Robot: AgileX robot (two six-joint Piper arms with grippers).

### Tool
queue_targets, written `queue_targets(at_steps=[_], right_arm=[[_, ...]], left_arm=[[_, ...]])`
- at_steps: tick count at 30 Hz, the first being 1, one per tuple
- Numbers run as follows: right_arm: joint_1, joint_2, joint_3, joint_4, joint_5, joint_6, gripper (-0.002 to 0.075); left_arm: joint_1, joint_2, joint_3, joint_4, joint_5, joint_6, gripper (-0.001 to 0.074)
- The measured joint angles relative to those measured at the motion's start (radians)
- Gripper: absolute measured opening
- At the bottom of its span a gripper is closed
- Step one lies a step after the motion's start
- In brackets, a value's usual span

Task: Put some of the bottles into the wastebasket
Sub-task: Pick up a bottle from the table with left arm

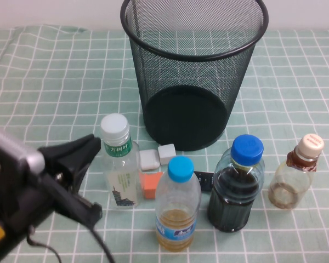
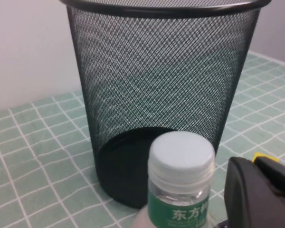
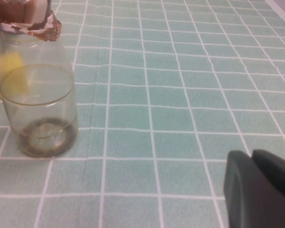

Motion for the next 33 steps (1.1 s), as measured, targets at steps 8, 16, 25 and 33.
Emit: queue_targets(at_steps=[8,16,25,33], right_arm=[[0.000,0.000,0.000,0.000,0.000,0.000,-0.0007],[0.000,0.000,0.000,0.000,0.000,0.000,-0.0007],[0.000,0.000,0.000,0.000,0.000,0.000,-0.0007],[0.000,0.000,0.000,0.000,0.000,0.000,-0.0007]], left_arm=[[-0.004,0.053,0.129,0.147,-0.257,-0.138,0.0166],[-0.004,0.179,0.129,0.067,-0.533,-0.146,0.0658],[0.000,0.371,0.078,0.014,-0.645,-0.146,0.0663],[0.006,0.477,0.015,0.013,-0.664,-0.161,0.0663]])
